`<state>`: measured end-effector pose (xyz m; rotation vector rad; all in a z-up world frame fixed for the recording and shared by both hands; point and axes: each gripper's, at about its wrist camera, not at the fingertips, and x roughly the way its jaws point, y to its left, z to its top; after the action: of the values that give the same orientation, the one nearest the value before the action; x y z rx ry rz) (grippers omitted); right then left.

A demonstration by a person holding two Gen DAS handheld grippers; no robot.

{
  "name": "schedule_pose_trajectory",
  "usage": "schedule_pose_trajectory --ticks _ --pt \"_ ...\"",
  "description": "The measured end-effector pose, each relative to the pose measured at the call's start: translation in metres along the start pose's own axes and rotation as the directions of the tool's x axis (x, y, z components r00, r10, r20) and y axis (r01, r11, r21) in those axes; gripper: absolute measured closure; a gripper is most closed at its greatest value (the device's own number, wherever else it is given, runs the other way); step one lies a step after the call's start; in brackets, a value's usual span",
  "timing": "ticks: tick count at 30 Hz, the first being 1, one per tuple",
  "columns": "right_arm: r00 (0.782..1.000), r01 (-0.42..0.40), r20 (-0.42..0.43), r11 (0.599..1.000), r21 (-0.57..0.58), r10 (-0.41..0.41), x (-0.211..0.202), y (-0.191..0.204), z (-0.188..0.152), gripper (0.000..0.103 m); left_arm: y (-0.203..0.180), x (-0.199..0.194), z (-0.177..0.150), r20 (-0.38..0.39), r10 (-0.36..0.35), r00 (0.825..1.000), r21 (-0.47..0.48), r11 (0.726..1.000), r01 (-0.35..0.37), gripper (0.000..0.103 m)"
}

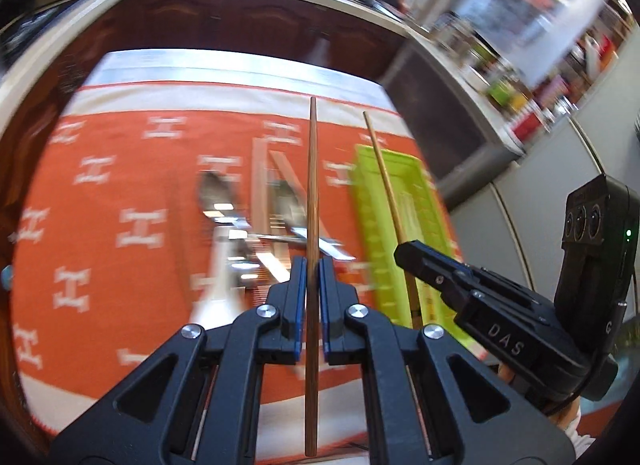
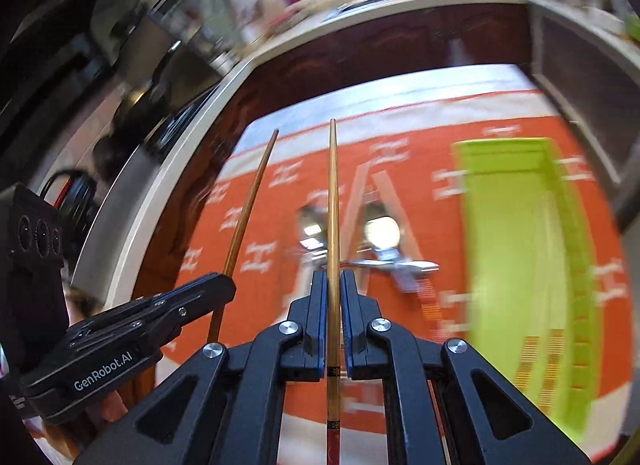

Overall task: Organize utensils
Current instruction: 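Carry both chopsticks into the green tray and open both tools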

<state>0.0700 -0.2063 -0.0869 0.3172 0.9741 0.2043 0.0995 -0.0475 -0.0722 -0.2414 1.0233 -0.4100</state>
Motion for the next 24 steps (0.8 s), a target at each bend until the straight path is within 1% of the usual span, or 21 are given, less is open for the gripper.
schedule_pose_trajectory --ticks 5,7,10,14,20,21,22,23,24 --pt "0.995 0.081 0.046 0.991 0.102 -0.086 -0.042 -0.076 0.001 0.097 -0.064 0.035 0.009 -0.063 -0.075 0.995 0.078 0.994 0.08 0.099" --pt "0.992 0.111 0.047 0.985 0.133 -0.118 -0.05 -0.102 -0.001 0.097 -0.086 0.051 0.012 -0.092 -0.106 0.99 0.085 0.99 0.114 0.099" --pt "0.988 0.14 0.037 0.976 0.167 -0.148 -0.055 -0.131 -0.004 0.097 -0.107 0.074 0.013 -0.132 -0.138 0.982 0.078 0.986 0.149 0.099" --pt "0.987 0.153 0.017 0.972 0.18 -0.159 -0.051 -0.155 -0.008 0.097 -0.121 0.102 0.008 -0.18 -0.137 0.974 0.08 0.985 0.153 0.099" --pt "0.986 0.166 0.005 0.972 0.169 -0.169 -0.032 -0.171 -0.004 0.096 -0.121 0.125 0.002 -0.201 -0.081 0.976 0.092 0.991 0.101 0.099" --pt "0.985 0.168 0.007 0.971 0.17 -0.171 -0.029 -0.174 -0.003 0.094 -0.118 0.126 0.001 -0.199 -0.076 0.977 0.093 0.991 0.096 0.099" --pt "0.984 0.175 0.007 0.97 0.171 -0.179 -0.025 -0.175 -0.001 0.087 -0.117 0.126 0.001 -0.2 -0.075 0.977 0.094 0.991 0.095 0.099" --pt "0.982 0.183 0.009 0.968 0.169 -0.187 -0.023 -0.177 0.001 0.082 -0.115 0.126 0.001 -0.203 -0.074 0.976 0.094 0.991 0.095 0.098" --pt "0.981 0.191 0.014 0.967 0.168 -0.196 -0.022 -0.179 0.001 0.07 -0.113 0.125 0.0 -0.203 -0.068 0.977 0.093 0.992 0.088 0.098"
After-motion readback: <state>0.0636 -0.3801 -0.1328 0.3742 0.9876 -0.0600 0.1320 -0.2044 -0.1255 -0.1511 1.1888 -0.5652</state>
